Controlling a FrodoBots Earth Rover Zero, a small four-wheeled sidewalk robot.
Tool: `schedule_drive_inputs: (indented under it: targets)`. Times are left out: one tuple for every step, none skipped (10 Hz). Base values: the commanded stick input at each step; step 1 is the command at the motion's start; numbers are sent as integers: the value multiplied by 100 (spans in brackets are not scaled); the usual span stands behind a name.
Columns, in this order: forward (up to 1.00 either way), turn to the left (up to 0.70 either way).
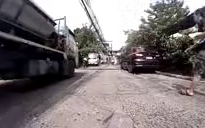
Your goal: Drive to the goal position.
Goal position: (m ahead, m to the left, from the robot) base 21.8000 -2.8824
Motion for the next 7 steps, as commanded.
schedule_drive_inputs:
  targets:
    - [70,0]
    - [70,0]
    - [70,0]
    - [70,0]
    - [70,0]
    - [70,0]
    - [70,0]
